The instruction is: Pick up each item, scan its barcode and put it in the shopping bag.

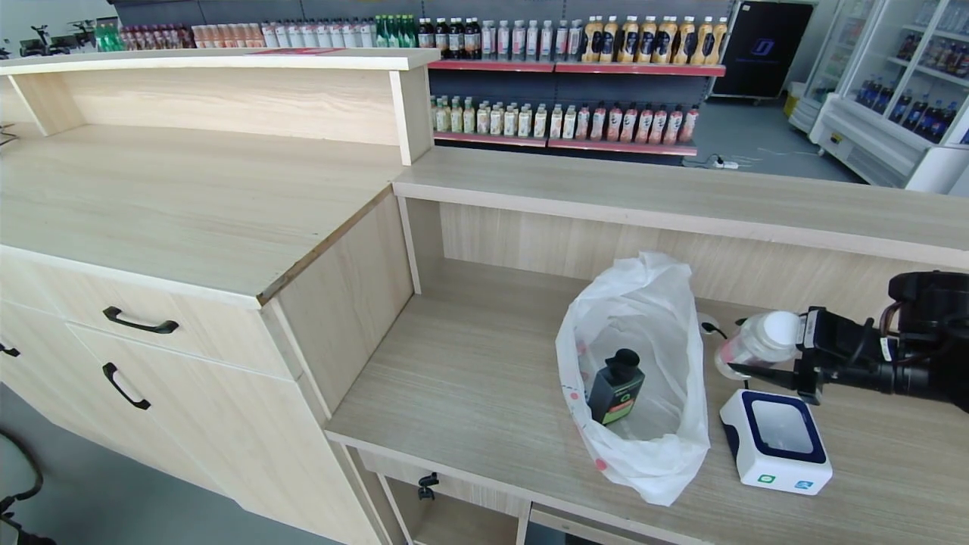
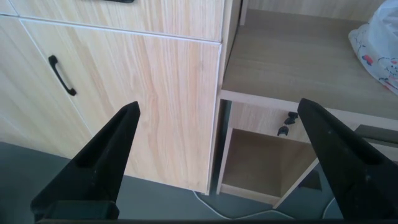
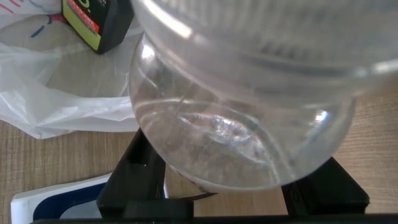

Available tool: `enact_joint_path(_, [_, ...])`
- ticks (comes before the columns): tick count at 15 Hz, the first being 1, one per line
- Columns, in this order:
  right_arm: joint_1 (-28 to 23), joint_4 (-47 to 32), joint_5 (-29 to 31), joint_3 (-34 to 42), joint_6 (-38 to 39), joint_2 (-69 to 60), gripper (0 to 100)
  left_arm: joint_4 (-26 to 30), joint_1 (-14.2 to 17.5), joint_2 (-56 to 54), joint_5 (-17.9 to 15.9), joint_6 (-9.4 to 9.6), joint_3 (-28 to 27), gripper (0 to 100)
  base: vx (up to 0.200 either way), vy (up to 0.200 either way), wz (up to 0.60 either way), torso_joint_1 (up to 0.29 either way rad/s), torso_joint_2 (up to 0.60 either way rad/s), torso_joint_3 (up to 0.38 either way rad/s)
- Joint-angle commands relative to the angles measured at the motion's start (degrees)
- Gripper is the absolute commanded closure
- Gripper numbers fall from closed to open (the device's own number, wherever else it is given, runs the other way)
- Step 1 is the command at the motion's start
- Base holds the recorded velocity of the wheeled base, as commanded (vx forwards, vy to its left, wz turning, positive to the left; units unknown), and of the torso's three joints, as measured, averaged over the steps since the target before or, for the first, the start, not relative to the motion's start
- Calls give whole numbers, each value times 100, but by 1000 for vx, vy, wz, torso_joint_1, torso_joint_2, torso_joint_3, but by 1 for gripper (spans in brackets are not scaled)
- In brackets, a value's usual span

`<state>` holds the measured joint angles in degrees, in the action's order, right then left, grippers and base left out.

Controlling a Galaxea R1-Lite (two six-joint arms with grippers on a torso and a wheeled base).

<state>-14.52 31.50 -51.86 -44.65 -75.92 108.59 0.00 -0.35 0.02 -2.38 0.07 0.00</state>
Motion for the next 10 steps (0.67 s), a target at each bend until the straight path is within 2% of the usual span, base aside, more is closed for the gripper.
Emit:
enact_joint_path(1, [2,-4,0,18,-1,-5,100,0,0,6,0,1,0,0,0,0,0,0,0,0])
enact_joint_path(8, [-7,-4,0,-35,51,-119,100,0,0,6,0,1,0,0,0,0,0,0,0,0])
enact_joint_path(9, [-113,-65,9,-166,253,-506,100,0,0,6,0,1,0,0,0,0,0,0,0,0])
enact_joint_path(10, [-139,-109,35,-237,869,-954,100,0,0,6,0,1,0,0,0,0,0,0,0,0])
